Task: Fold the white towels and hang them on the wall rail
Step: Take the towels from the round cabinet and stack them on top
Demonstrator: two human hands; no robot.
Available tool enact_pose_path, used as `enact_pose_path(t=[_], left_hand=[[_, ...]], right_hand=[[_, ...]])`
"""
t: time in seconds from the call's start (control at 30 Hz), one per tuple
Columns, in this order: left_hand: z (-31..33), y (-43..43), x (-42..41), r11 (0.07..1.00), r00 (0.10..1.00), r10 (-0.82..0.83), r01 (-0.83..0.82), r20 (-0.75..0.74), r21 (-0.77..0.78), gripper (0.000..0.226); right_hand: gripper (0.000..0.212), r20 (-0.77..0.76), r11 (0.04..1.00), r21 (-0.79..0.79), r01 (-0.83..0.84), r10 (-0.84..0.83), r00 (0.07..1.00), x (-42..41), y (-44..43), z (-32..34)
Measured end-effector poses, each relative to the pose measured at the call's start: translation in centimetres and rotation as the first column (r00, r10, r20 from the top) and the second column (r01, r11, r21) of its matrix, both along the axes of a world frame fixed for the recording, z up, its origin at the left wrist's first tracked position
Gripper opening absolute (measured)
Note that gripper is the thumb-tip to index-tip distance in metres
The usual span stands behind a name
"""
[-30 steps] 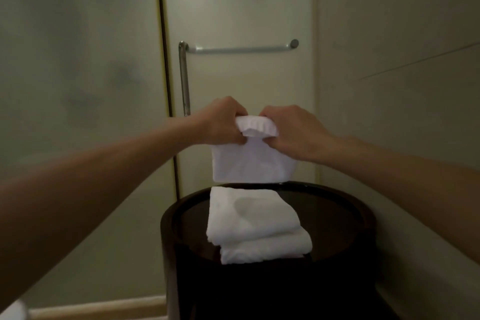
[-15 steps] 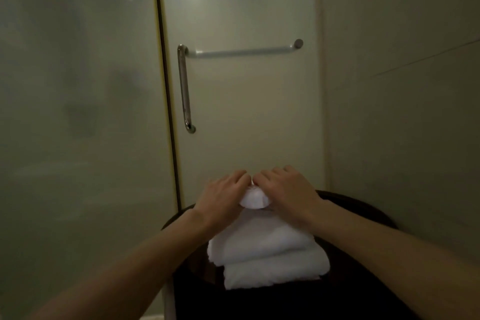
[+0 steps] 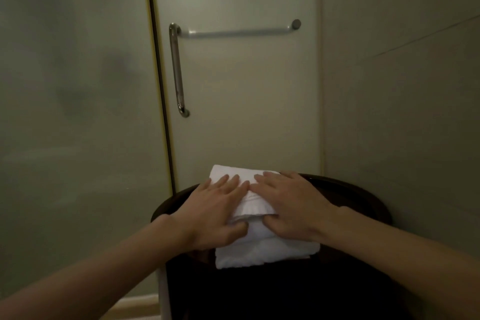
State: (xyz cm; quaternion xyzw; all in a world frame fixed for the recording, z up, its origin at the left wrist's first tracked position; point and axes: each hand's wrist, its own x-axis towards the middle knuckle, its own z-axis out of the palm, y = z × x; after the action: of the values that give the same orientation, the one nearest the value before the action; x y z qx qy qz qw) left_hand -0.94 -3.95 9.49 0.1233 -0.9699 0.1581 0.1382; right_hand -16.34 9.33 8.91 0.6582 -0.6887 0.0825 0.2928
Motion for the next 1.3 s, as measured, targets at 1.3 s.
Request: enact_pose_path(t=[1.3], left_hand=[[-3.4,7.2,5.3,0.996,0.998,-0.060,0.061,-0.016,0.067,0.098]], right_hand=[[0.074,0.158,0.997,0.073,0.029,-0.040,0.987,5.5,7.8,-3.3]])
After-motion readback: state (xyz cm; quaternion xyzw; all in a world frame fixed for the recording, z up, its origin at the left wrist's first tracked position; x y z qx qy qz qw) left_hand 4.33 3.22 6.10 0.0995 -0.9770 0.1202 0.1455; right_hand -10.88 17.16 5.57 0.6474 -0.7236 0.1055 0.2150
